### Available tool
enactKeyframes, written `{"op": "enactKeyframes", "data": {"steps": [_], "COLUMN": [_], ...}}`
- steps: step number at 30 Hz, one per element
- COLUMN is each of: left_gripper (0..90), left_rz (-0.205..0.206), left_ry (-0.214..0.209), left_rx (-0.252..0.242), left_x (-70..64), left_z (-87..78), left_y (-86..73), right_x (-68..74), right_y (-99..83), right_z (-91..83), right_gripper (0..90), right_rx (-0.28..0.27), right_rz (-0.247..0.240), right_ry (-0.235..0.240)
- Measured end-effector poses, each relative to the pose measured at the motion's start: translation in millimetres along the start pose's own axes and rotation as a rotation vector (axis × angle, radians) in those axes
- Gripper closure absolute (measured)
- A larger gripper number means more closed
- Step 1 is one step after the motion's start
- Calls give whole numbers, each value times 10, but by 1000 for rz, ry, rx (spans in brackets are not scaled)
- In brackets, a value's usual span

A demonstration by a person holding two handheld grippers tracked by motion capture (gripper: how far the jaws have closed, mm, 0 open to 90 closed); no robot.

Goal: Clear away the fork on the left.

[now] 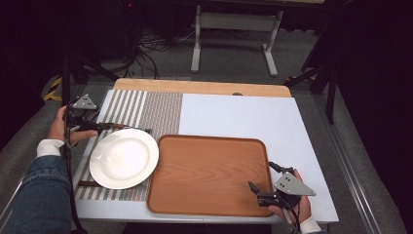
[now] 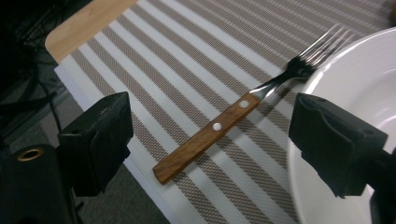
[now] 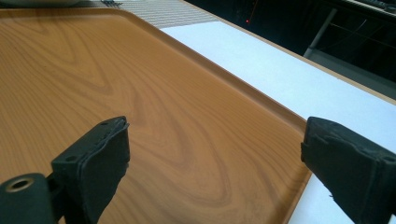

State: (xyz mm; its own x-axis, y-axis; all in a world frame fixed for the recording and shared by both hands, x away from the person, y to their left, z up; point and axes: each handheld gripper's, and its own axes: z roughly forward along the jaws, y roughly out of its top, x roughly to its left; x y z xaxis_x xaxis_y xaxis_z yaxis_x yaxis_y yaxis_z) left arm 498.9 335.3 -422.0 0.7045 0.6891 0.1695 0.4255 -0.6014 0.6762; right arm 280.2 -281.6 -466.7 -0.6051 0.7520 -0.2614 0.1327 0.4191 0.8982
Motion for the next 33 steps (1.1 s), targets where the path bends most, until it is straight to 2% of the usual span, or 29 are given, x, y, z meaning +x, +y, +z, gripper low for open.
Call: {"op": "enactKeyframes", "data": {"steps": [2, 3, 5, 11, 15, 19, 20, 23, 27, 30, 33], "left_gripper": [152, 152, 155, 181, 184, 191, 196, 208, 275, 395, 511], "left_rz": [1, 16, 14, 14, 19, 45, 42, 56, 58, 67, 94], "left_ry": [-27, -29, -49, -101, -116, -116, -140, -147, -176, -214, -226], "left_rx": [43, 78, 111, 159, 202, 235, 247, 260, 250, 255, 267], "left_x": [47, 66, 82, 144, 168, 160, 151, 141, 147, 133, 106], "left_z": [80, 135, 206, 343, 425, 506, 531, 588, 581, 565, 553], "left_y": [29, 42, 49, 52, 49, 62, 60, 64, 56, 65, 90], "right_x": [1, 3, 12, 16, 23, 22, 22, 27, 26, 25, 27], "right_y": [-1, -1, 0, -6, -9, -11, -11, -9, -14, -19, -21], "right_z": [7, 9, 13, 29, 40, 46, 47, 52, 59, 65, 67], "right_gripper": [88, 88, 88, 88, 89, 90, 90, 91, 91, 91, 91], "right_rx": [6, 8, 12, 22, 29, 33, 34, 37, 41, 45, 48], "right_rz": [1, 0, -3, -3, -5, -4, -4, -5, -8, -7, -9], "right_ry": [0, -1, 2, 5, 10, 11, 10, 11, 13, 17, 20]}}
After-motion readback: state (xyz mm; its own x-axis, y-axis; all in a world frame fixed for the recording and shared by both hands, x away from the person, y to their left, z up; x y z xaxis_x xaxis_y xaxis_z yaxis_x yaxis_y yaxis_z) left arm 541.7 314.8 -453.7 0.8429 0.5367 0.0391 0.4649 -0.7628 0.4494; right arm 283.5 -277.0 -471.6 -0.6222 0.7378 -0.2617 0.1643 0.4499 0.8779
